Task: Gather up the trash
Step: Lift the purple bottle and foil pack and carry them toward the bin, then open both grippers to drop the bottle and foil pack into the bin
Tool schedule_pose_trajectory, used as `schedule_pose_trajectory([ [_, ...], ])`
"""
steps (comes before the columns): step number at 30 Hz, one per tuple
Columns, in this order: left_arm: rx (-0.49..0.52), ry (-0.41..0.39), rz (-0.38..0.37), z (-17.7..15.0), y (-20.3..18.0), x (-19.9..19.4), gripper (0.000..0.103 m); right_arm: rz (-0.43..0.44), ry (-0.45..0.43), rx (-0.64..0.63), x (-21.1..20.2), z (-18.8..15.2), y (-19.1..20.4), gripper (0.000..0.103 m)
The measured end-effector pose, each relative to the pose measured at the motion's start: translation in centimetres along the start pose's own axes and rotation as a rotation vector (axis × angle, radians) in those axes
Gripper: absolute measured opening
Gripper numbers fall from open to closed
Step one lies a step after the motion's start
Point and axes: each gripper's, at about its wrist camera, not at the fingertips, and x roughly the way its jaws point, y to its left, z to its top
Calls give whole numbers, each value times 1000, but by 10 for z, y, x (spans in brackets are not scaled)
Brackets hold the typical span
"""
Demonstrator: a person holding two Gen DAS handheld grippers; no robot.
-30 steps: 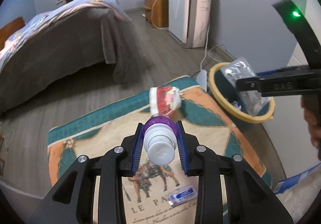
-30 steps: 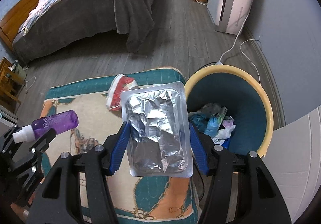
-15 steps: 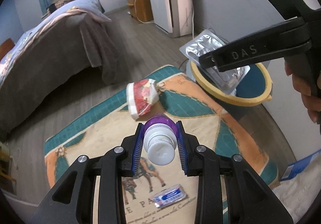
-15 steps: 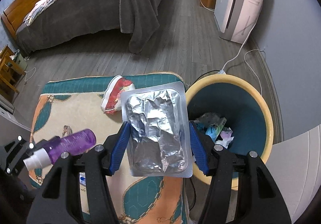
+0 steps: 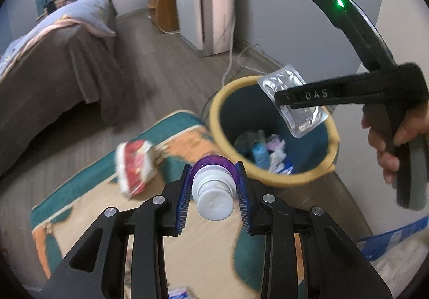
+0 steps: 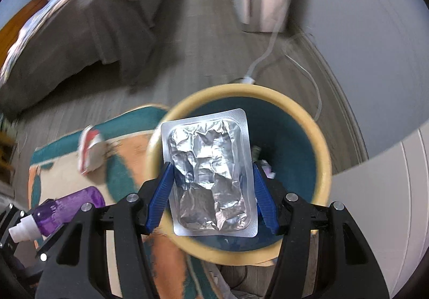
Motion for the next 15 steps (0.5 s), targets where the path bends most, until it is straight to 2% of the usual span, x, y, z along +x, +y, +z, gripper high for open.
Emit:
schedule_pose_trajectory([
  [5, 16, 21, -40, 20, -17, 25, 33, -34, 28, 59, 13, -2, -29, 58],
  [8, 59, 39, -36, 26, -32, 44, 34, -52, 52, 118, 22, -6, -44, 58],
  [15, 123, 37, -38, 36, -54, 70, 34, -120, 29, 139, 20, -5, -49, 59],
])
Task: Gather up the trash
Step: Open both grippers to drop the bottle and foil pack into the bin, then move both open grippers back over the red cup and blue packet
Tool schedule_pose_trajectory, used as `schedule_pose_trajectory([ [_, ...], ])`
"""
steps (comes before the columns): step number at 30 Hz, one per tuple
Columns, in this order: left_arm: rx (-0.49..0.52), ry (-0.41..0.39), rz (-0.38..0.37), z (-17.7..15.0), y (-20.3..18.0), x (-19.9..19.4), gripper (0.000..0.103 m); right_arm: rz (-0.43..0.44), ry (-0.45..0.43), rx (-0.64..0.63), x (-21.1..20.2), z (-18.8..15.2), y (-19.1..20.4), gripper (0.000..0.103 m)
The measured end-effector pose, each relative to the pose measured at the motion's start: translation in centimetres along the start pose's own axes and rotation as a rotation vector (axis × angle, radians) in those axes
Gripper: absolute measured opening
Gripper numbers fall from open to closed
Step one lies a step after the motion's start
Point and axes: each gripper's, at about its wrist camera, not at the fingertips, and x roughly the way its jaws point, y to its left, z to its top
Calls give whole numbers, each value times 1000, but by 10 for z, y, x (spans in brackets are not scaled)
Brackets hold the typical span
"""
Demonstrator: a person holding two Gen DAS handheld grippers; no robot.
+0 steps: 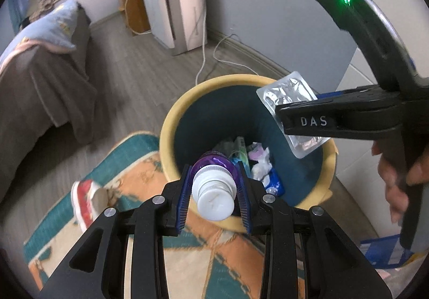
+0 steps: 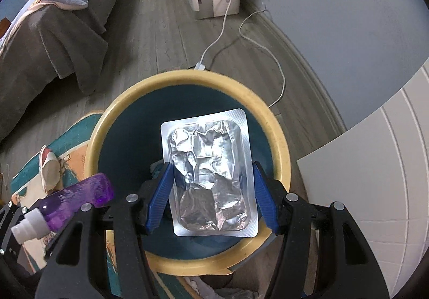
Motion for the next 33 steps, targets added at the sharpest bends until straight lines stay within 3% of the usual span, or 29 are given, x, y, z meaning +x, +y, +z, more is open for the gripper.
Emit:
schedule_pose_trajectory([
  [7, -2, -49, 12, 3, 0, -2, 35, 15, -45, 21, -6, 3, -2, 60],
  [8, -6, -54, 15, 2, 2, -3, 37, 18, -50, 17, -7, 3, -1, 62],
  [10, -16, -59, 19, 0, 6, -4, 42, 25, -61, 8, -9, 3, 4, 76],
  [12, -31, -64, 20, -2, 9, -7, 48, 29, -71, -8, -12, 4, 8, 79],
  [15, -49, -75, 34, -6, 13, -12, 75, 38, -82, -29, -17, 5, 15, 95],
  [16, -51, -83, 48, -8, 15, -15, 92, 42, -85, -32, -19, 6, 16, 97],
  [17, -52, -93, 62, -9, 16, -19, 96, 43, -89, -33, -22, 6, 17, 97],
  [27, -116, -93, 102, -49, 48, -74, 97, 4, -73, -124, -48, -17, 57, 97],
  [33, -156, -77, 190, -87, 84, -118, 98, 101, -51, -125, -74, -45, 98, 97],
])
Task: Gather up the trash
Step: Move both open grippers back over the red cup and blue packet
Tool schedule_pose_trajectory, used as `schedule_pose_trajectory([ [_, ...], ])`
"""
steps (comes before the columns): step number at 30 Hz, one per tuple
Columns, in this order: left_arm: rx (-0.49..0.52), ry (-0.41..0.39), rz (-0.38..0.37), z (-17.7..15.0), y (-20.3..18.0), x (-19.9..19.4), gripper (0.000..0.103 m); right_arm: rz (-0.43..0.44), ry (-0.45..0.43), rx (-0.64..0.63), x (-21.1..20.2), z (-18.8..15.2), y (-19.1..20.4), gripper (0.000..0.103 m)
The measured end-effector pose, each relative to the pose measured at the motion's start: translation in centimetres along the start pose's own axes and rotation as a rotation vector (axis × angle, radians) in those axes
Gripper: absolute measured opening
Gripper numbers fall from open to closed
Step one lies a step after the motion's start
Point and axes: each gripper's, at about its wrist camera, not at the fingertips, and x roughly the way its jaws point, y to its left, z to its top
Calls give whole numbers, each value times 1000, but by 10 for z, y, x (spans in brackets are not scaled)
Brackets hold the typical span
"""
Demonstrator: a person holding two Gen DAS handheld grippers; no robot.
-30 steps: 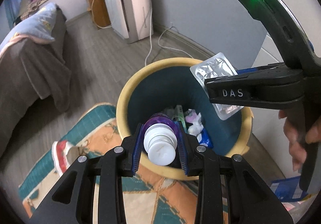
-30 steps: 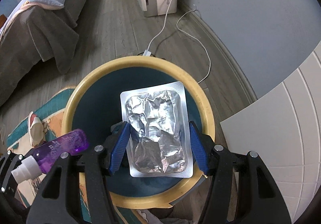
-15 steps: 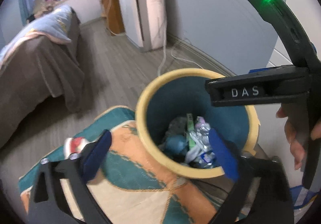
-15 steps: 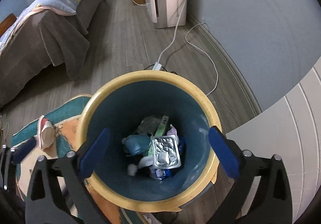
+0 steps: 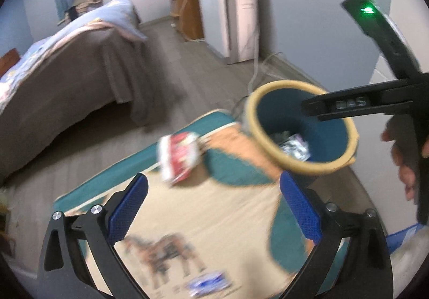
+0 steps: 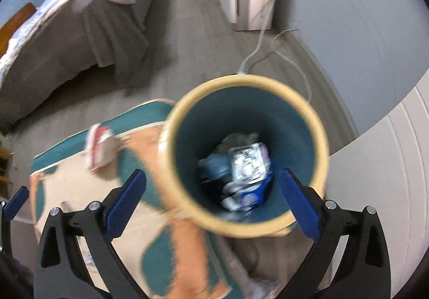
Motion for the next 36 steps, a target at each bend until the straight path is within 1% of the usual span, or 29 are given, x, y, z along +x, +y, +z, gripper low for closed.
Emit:
schedule_pose_trajectory([
  [3, -50, 16, 41, -17, 30, -17, 98, -10, -17, -63, -11, -12, 27, 97],
  [7, -142, 26, 66, -42, 61, -36, 98, -40, -39, -96, -21, -31, 56, 97],
  [11, -242, 35, 81, -66, 88, -48, 98, -14, -8, -108, -18, -56, 81, 97],
  [13, -264, 48, 88, -75, 97, -48, 98, 5, 19, -107, -16, -66, 91, 97],
  [17, -270, 97, 116, -95, 105, -43, 98, -6, 57, -132, -10, -83, 108, 97],
  [22, -272, 141, 107, -109, 110, -34, 98, -53, 78, -181, 0, -91, 121, 97],
  [24, -277, 157, 101, -114, 110, -29, 98, -60, 93, -173, 4, -91, 123, 97],
  [26, -272, 179, 100, -118, 108, -22, 98, -42, 108, -152, 8, -90, 126, 97],
  [28, -244, 200, 114, -121, 104, -16, 98, -16, 119, -139, 12, -91, 131, 97],
  [30, -216, 202, 117, -123, 101, -14, 98, -13, 131, -153, 17, -93, 137, 97],
  [33, -173, 218, 83, -129, 91, -9, 98, -16, 151, -172, 25, -96, 141, 97],
  [36, -115, 246, 59, -135, 77, 1, 98, 17, 173, -145, 30, -96, 140, 97],
])
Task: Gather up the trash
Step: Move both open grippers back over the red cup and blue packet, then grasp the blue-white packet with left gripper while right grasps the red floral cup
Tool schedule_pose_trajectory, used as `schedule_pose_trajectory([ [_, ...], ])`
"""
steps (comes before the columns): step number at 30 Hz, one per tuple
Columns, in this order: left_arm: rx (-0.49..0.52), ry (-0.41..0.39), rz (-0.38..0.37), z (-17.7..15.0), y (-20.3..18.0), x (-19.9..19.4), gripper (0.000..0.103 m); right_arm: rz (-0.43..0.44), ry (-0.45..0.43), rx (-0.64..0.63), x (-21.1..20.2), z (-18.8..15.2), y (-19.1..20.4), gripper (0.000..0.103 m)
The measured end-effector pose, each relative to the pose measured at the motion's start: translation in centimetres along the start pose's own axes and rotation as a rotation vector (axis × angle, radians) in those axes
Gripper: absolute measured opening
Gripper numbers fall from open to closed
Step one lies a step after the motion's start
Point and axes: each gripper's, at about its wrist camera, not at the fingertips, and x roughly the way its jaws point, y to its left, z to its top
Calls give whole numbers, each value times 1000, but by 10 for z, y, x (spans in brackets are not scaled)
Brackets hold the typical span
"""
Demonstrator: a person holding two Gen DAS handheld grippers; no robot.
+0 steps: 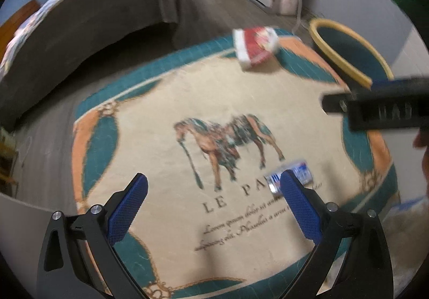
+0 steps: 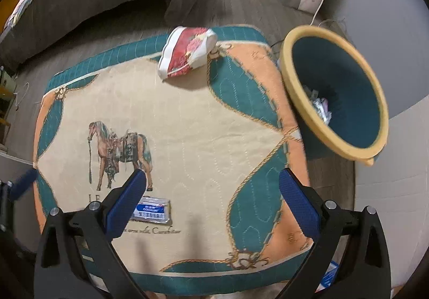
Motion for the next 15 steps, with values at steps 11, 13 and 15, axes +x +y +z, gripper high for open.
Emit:
schedule_pose_trajectory([
  [11, -52, 40, -102, -5, -47, 33, 97, -29, -9, 104, 3, 9, -36, 97],
  [13, -55, 55, -102, -5, -52, 39, 95, -28, -10, 128, 4, 11, -44, 97],
  [15, -54, 66, -99, -4, -56, 44, 94, -29, -12, 144, 4, 13, -50, 97],
])
